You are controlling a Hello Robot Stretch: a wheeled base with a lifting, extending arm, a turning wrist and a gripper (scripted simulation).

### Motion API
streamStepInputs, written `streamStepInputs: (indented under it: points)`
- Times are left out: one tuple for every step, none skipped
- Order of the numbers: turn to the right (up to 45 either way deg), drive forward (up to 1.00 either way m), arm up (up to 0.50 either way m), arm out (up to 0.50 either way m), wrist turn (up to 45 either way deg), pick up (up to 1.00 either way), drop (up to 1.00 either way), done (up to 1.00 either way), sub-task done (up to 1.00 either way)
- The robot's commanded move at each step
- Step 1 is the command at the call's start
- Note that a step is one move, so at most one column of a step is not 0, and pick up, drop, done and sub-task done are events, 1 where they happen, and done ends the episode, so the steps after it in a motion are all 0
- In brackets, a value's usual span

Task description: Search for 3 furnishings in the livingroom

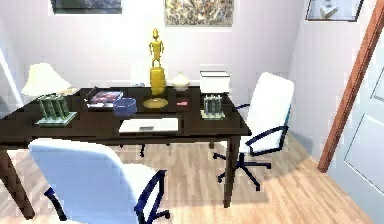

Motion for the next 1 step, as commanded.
streamStepInputs:
  points:
    - [0.0, 0.25, 0.0, 0.0, 0.0, 0.0, 0.0, 0.0, 0.0]
